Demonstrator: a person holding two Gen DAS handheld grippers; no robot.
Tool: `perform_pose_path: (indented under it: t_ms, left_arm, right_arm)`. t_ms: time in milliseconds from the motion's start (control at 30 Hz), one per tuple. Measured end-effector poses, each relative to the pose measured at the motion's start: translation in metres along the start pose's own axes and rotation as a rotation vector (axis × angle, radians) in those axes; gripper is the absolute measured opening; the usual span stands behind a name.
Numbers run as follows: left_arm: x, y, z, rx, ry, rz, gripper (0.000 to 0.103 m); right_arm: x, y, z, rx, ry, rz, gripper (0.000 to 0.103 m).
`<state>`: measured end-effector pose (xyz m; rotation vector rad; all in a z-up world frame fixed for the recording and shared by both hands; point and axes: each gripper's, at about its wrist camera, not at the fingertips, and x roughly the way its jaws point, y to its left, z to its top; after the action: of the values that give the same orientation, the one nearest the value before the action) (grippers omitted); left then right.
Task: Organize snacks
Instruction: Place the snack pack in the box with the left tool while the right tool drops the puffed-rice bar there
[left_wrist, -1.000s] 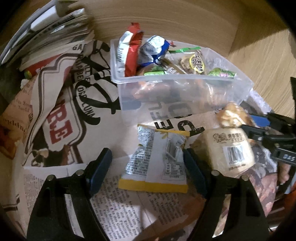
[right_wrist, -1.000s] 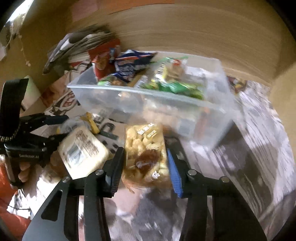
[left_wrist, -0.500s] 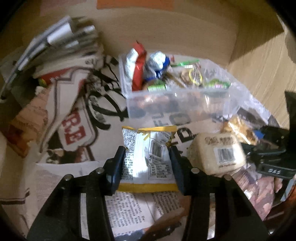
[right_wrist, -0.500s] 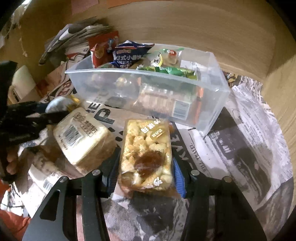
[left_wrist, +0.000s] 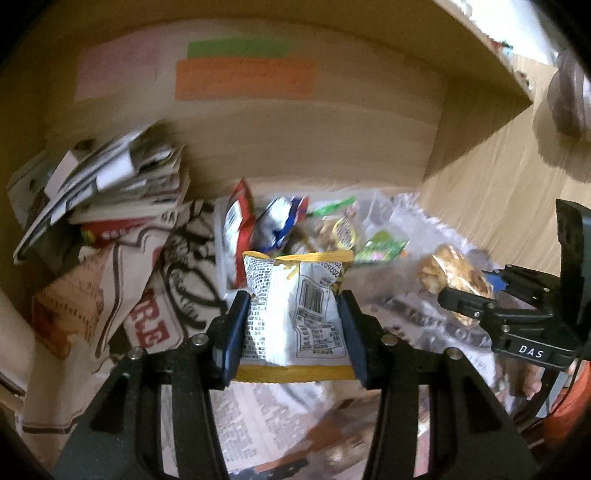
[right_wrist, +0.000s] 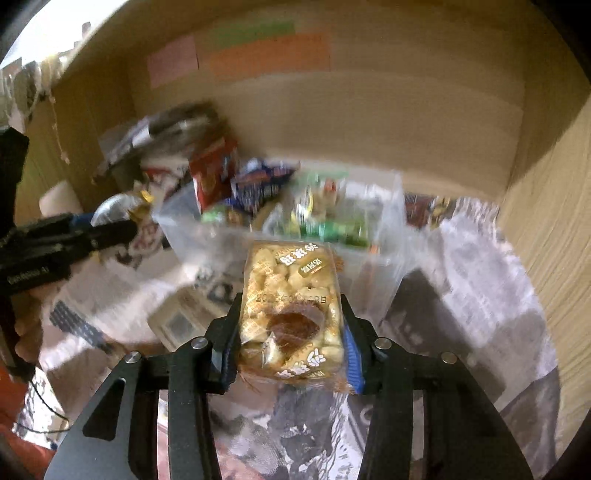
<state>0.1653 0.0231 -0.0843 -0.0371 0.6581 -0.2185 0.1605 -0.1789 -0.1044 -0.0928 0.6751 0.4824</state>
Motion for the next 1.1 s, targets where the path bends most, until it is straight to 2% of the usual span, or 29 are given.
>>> perform_pose_path:
  t_ms: [167, 433, 833, 1100]
  left_arm:
    - [-0.002, -0.011, 0.017, 0.024, -0.038, -0.012, 0.048]
    - [0.015, -0.024, 0.041, 0.06, -0.056, -0.026, 0.048]
    - [0.06, -0.031, 0.068, 0.068, -0.021, -0.057, 0.048]
    - [0.09, -0.033, 0.074, 0.078, 0.024, -0.057, 0.048]
  right_arm:
    - [-0.016, -0.001, 0.018, 0.013, -0.09, 0.006, 0.042]
    - [-0.011, -0.007, 0.038, 0.046, -0.147, 0.01, 0.042]
    - [0.029, -0.024, 0.06, 0.063, -0.11, -0.014, 0.042]
    - [0.058, -0.034, 0.064, 0.083, -0.061, -0.02, 0.042]
